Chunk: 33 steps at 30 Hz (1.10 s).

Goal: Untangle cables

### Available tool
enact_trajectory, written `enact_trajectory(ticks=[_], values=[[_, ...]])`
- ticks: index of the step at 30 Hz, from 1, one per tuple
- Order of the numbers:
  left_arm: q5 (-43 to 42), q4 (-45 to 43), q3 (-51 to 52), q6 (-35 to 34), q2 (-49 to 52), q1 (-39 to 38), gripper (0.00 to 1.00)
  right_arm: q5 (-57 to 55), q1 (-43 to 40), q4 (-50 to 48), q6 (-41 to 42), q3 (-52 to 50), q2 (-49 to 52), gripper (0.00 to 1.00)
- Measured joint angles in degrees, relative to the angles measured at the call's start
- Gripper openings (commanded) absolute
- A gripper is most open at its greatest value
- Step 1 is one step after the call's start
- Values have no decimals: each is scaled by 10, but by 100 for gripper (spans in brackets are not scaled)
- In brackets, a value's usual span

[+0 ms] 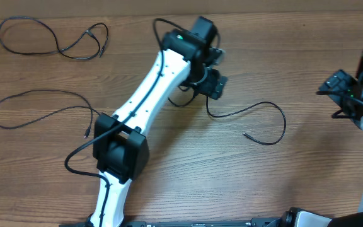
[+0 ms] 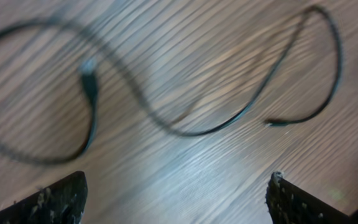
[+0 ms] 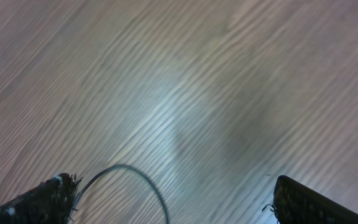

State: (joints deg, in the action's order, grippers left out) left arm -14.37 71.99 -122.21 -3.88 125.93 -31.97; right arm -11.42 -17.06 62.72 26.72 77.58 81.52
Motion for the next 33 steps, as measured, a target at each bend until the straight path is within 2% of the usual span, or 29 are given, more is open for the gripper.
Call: enact_trajectory(ticks=[7,14,22,25,29,31,33], values=[[0,-69,0,44,0,-46,91,1,-17,-1,0,0,0,100],[0,-76,0,89,18,-82,95,0,-17,-1,0,0,0,100],[-2,-90,0,101,113,-93,83,1,-17,-1,0,0,0,100],[-2,-89,0,99,138,-93,69,0,-17,-1,0,0,0,100],[-2,-88,0,98,147,-93,45,1,-17,-1,0,0,0,100],[-2,-89,0,97,147,-93,29,0,-17,-1,0,0,0,100],[-2,-88,0,90,147,-93,4,1,-17,0,0,0,0,100]])
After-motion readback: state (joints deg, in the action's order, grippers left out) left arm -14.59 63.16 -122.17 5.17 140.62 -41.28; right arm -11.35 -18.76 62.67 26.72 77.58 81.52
